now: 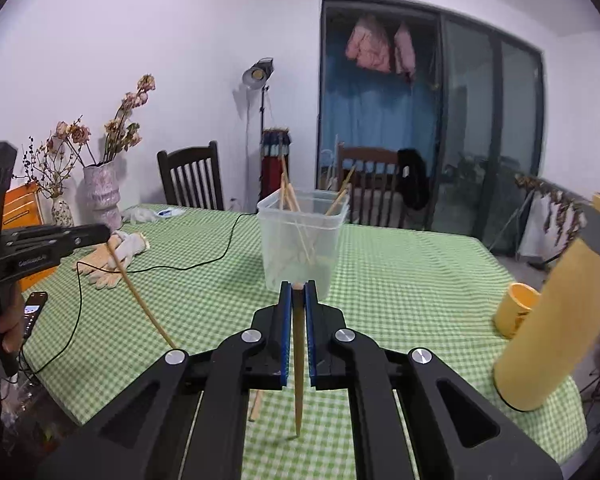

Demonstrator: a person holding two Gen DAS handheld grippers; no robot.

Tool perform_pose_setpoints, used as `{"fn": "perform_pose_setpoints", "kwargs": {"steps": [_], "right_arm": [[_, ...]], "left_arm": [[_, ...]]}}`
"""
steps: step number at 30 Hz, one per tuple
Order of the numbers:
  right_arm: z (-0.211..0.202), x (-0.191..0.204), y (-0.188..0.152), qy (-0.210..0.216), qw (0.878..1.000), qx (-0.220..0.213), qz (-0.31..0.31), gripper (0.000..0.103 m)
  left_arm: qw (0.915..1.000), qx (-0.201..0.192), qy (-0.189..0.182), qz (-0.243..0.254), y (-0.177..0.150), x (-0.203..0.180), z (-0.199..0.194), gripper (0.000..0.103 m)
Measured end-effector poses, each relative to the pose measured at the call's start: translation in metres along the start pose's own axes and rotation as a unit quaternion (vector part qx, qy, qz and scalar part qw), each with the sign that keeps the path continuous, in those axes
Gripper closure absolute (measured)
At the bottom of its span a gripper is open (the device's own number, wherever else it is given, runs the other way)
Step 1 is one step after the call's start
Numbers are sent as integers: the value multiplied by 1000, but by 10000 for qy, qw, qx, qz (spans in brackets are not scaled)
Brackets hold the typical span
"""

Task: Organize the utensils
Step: 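Lift both held sticks and carry them over the clear container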

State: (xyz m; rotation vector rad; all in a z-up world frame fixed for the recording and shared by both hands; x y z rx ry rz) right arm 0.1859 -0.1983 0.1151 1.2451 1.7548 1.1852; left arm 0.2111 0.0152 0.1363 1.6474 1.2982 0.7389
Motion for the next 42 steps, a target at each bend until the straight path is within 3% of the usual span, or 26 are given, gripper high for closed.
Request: {"fn": "perform_pose_setpoints", "kwargs": {"steps": [12,14,19,25,29,33,42], "right_arm": [[27,-7,19,122,9998,161,21,96],[27,-9,37,75,9999,28,-69,96],[26,-19,127,207,9981,-553,-178,96],[39,-48,227,74,9920,-1260,24,96],[80,-64,259,69,9915,-1294,152,96],[139,-76,257,-48,9942,-1054,194,96],[258,-91,191,-224,9995,-114,165,96]], "left_arm": [[9993,251,-286,-6,33,2,46,101],[9986,216,-482,-56,53,1,48,101],[9957,-341,-864,-1,151,-5,36,101],[9936,-602,-944,-160,251,5,65,101],[9950,-637,-748,-189,285,13,101,101],[9971,-416,-633,-96,294,22,165,101],[9985,351,-416,-71,239,39,299,101]]}}
Point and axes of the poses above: each gripper's, at about its wrist camera, not at the fingertips, and z roughly the way its jaws point, x to its left, y to its top, the point moved 10 cm from there along z, roughly the way its jaws point, and after that the axes turned 2 degrees about -x, right-handed, at the moved point
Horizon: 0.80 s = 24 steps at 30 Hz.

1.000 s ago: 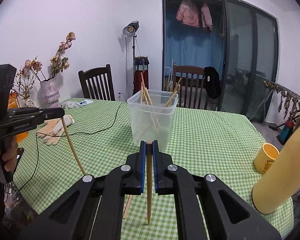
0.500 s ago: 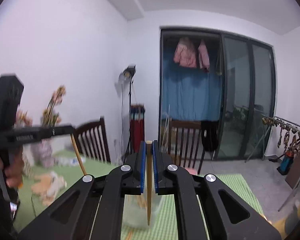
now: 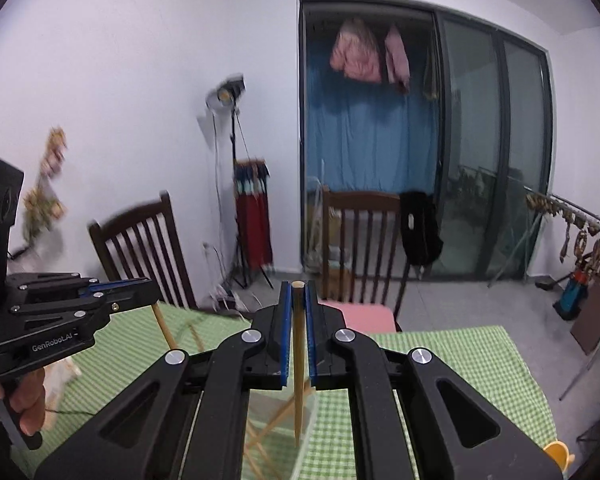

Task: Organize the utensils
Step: 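Lift both held sticks and carry them over the clear container, then open both tools to drop the sticks into the container, then withdraw both open tools back from the container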

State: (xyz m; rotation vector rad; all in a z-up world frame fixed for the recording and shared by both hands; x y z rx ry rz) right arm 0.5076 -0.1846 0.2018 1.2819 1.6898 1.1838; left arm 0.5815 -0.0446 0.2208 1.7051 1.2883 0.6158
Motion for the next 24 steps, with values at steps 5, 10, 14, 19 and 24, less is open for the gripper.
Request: {"fn": "perform_pose_setpoints", "kwargs": {"steps": [5,10,14,19,24], "right_arm": [[32,-1,-22,12,9991,407,76,96],[46,-2,-34,16,9971,752,146,95],[36,-8,-32,11,9971,701,301,57],[12,-13,-32,-122,9974,679,188,57],[-17,-28,-56,-371,9958,833,44,52]], "left_arm": [[9987,497,98,35,-33,7,48,101],[9978,602,269,85,-50,17,56,97],[9985,503,225,-38,-51,18,40,78],[9981,307,433,-310,-55,27,2,53],[9952,79,677,-701,-85,40,-43,50]]}}
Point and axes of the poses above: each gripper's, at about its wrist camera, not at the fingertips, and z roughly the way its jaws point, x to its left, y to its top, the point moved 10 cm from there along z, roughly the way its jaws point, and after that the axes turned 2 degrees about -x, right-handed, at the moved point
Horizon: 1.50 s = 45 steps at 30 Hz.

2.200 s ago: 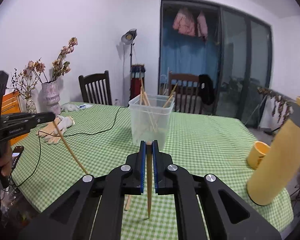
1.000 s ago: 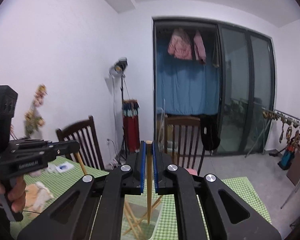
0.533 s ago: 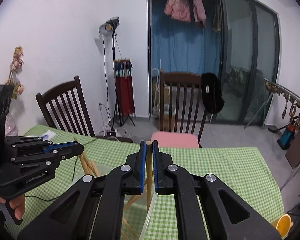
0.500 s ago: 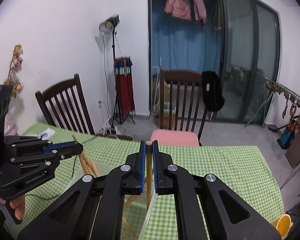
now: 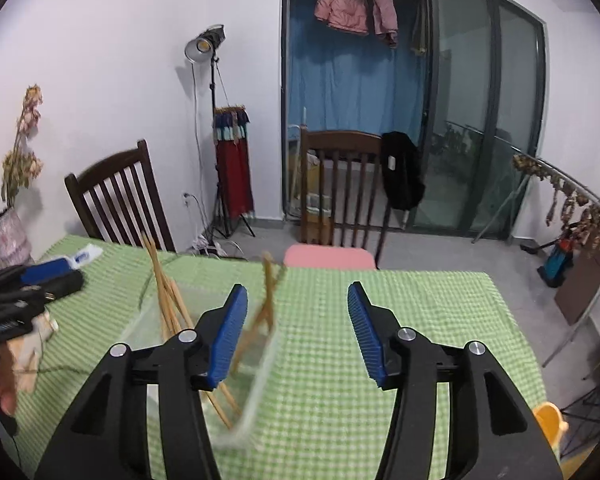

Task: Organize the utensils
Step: 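Withdraw both open tools back from the container, then move both open tools toward the two remaining sticks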

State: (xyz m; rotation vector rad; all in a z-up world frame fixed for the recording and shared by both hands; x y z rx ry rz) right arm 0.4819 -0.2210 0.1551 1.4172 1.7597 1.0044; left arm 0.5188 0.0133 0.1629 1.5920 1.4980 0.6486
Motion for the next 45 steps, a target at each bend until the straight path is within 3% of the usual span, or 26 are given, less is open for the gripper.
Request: {"fn": "perform_pose_setpoints", "kwargs": {"steps": [4,7,14,17,20,31,36,39,45], "right_arm": [[-20,-8,-30,-17,9999,105,33,46],[-36,-6,-51,8,10000,93,-10,39],[-70,1,-92,21,9999,144,-42,35],[-90,7,-102,68,10000,29,-28,33],[-110,11,-114,180,9997,-104,97,30],[-179,23,-163,168,9988,-448,89,27],[-201,36,-189,152,9987,-493,-48,26],[-212,44,-205,122,9977,-658,-111,19],[-225,66,-246,-50,9964,-809,-262,19]], "left_arm": [[9996,-42,-140,-251,-26,7,-31,43],[9997,-112,-140,-191,-38,8,-52,39],[9996,-217,-126,-102,-73,-3,-94,37],[9992,-389,2,96,-92,-10,-117,35],[9989,-455,91,121,-111,-17,-134,27],[9972,-679,-112,289,-177,-56,-192,20],[9978,-613,-38,252,-214,-61,-207,20],[9976,-629,37,274,-235,-62,-216,19],[9920,-808,534,810,-277,-59,-231,17]]}}
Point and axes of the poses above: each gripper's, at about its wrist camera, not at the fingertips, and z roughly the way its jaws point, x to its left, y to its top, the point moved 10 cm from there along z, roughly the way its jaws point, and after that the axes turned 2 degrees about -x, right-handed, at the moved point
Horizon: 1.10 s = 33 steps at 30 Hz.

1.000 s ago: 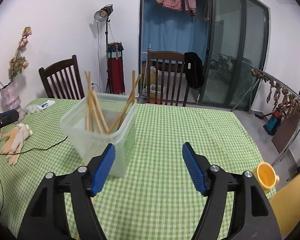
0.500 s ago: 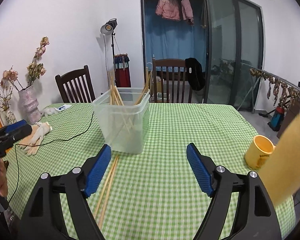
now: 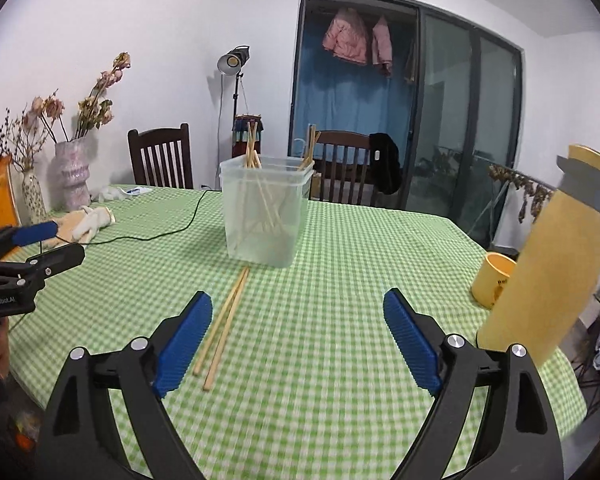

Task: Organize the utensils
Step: 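Move both open tools toward the two remaining sticks, then close the right tool on one stick while the left tool grasps the other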

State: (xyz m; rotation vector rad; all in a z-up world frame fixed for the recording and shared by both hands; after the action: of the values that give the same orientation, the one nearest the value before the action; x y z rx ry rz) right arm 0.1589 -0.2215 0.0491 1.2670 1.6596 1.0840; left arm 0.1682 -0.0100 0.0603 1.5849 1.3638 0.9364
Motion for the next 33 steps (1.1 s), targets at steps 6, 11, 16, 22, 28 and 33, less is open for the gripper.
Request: {"fn": "perform_pose_setpoints", "kwargs": {"steps": [6,11,16,22,28,33], "right_arm": [[-18,23,-45,132,9998,-70,129,18],[-27,38,-78,-42,9996,-6,-287,18],[-24,47,-94,57,9991,215,-373,18],[-13,48,-106,93,9982,563,-203,18],[-12,52,-105,179,9978,610,-186,18],[12,48,-88,291,9963,808,-21,18]], "left_arm": [[9998,-187,-16,-28,-37,-5,-35,11],[9997,-213,-55,-76,-66,-11,-49,10],[10000,48,-60,-22,-87,-10,-42,10],[9996,263,67,-111,-92,1,-29,10],[9995,246,170,-91,-89,10,-26,10],[9989,288,363,-4,-80,20,-9,10]]}}
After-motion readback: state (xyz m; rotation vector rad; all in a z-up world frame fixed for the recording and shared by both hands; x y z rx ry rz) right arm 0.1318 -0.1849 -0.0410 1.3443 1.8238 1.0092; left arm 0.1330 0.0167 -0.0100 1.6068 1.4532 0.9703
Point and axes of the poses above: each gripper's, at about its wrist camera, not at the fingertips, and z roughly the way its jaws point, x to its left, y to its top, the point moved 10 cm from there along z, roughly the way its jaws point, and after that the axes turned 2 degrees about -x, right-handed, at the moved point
